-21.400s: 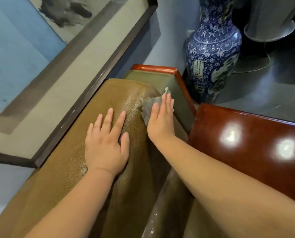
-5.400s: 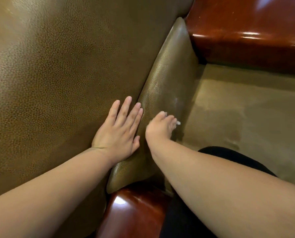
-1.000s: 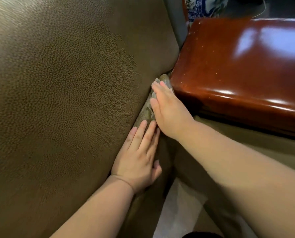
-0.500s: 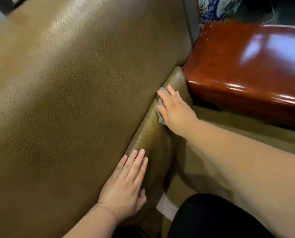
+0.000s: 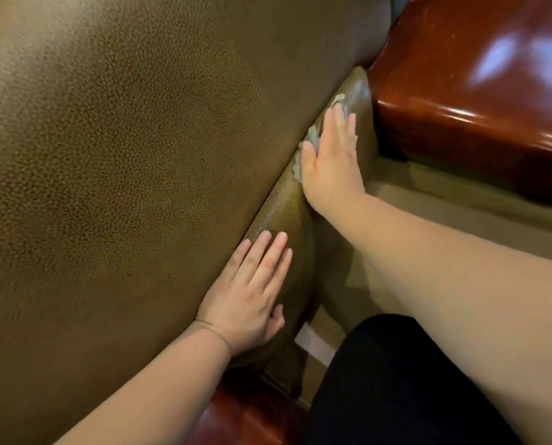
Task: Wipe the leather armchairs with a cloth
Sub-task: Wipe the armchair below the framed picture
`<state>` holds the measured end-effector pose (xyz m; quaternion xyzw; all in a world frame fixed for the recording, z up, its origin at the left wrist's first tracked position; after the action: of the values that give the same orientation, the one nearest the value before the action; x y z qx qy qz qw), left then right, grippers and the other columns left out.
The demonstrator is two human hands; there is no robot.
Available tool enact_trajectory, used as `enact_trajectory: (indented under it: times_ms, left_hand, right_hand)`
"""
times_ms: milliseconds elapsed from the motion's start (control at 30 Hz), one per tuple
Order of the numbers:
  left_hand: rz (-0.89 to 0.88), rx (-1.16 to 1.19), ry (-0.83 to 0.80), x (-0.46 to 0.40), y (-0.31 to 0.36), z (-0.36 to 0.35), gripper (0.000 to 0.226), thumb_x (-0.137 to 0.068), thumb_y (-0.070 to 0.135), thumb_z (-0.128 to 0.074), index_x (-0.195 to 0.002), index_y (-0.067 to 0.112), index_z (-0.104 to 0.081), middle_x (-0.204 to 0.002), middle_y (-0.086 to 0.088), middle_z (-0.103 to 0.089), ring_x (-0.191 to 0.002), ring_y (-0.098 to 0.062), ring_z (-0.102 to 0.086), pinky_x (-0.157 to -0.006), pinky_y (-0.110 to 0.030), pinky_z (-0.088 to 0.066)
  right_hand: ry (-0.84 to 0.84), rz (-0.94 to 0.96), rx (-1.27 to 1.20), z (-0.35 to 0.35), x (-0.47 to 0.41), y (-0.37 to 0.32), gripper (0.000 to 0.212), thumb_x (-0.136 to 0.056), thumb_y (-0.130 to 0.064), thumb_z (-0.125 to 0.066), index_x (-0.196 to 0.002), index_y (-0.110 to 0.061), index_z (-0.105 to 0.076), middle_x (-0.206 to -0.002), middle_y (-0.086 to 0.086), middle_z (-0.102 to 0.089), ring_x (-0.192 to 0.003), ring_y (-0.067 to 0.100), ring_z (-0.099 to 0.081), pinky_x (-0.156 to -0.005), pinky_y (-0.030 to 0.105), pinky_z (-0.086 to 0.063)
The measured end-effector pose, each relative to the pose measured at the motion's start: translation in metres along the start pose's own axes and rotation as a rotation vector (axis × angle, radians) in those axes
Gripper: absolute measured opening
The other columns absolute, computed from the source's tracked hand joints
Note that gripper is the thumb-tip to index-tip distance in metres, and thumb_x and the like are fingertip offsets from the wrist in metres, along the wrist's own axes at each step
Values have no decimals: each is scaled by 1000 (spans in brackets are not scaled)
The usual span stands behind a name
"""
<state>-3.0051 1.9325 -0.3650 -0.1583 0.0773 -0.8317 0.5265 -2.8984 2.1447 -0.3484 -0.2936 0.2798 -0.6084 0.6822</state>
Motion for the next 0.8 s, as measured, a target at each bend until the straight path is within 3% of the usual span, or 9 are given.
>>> enact_trajectory:
  times_ms: [67,167,267,433,567,633,667,733,800]
  left_hand:
    - [5,3,19,-1,0,2,95,-83,51,-58,-162,3,-37,-174,-20,-16,-162,-40,-13,-131,-55,-9]
    - [5,-9,30,-2,1,5,90,-79,50,-64,-155,4,-50,-170,-22,-29,-159,-42,-19,-130,-55,-12]
    - [6,-12,62,-1,1,4,96,-80,49,-61,-161,3,-39,-174,-19,-19,-161,-41,-15,-131,-55,-9]
    - [-2,1,84,-2,2,-1,97,-81,49,-58,-164,4,-32,-176,-16,-12,-162,-39,-10,-132,-54,-7]
    - [1,-5,34,-2,2,3,96,-85,54,-53,-165,6,-30,-176,-17,-13,-162,-39,-7,-132,-54,-6]
    - [-3,-11,-22,-1,3,7,94,-89,58,-49,-166,8,-27,-176,-16,-12,-162,-38,-5,-132,-53,-6]
    - [2,-11,-46,-1,2,9,94,-91,59,-47,-167,9,-25,-176,-15,-10,-163,-37,-4,-132,-53,-6]
    - [18,-4,-94,-3,0,12,90,-94,59,-44,-167,11,-24,-177,-13,-8,-163,-36,-4,-132,-52,-5]
    - [47,35,-132,-5,-2,14,84,-98,55,-42,-169,15,-22,-178,-8,-4,-163,-32,0,-132,-49,1]
  right_hand:
    - [-13,15,39,-15,29,-13,73,-107,-35,-42,-164,-4,-8,-173,14,1,-160,34,8,-130,48,-2]
    - [-180,227,112,-40,83,-28,75,-106,-35,-44,-162,1,-9,-172,18,7,-159,35,13,-130,48,2]
    - [-170,394,219,-27,62,-20,74,-106,-30,-48,-162,5,-13,-172,22,-2,-159,38,5,-130,50,-2]
    - [-26,32,122,-3,2,0,65,-109,-27,-40,-162,3,-16,-172,21,-8,-159,39,-3,-129,51,-10]
    - [-250,456,347,-21,85,-39,65,-109,-32,-41,-162,1,-20,-171,19,-14,-159,35,-8,-129,45,-16]
    - [-385,495,306,-12,112,-33,57,-109,-28,-46,-159,-6,-32,-168,11,-28,-157,27,-22,-126,39,-24]
    - [-409,423,241,0,113,-28,49,-108,-26,-48,-154,-11,-42,-160,8,-41,-149,26,-38,-119,36,-35]
    - [-401,237,156,29,109,-8,29,-108,-29,-49,-135,-22,-57,-128,-2,-61,-111,21,-64,-90,34,-51]
    - [-361,110,150,56,106,19,18,-108,-37,-46,-116,-29,-59,-102,-10,-61,-85,12,-62,-72,34,-53]
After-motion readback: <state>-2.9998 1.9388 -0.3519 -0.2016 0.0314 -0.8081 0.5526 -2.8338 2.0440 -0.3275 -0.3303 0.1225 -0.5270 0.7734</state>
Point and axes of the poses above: each hand's wrist, its own x-axis away from the middle knuckle, its own z-axis out of the back of the hand, y = z × x, the point moved 10 cm from there along -x, towards the middle knuckle
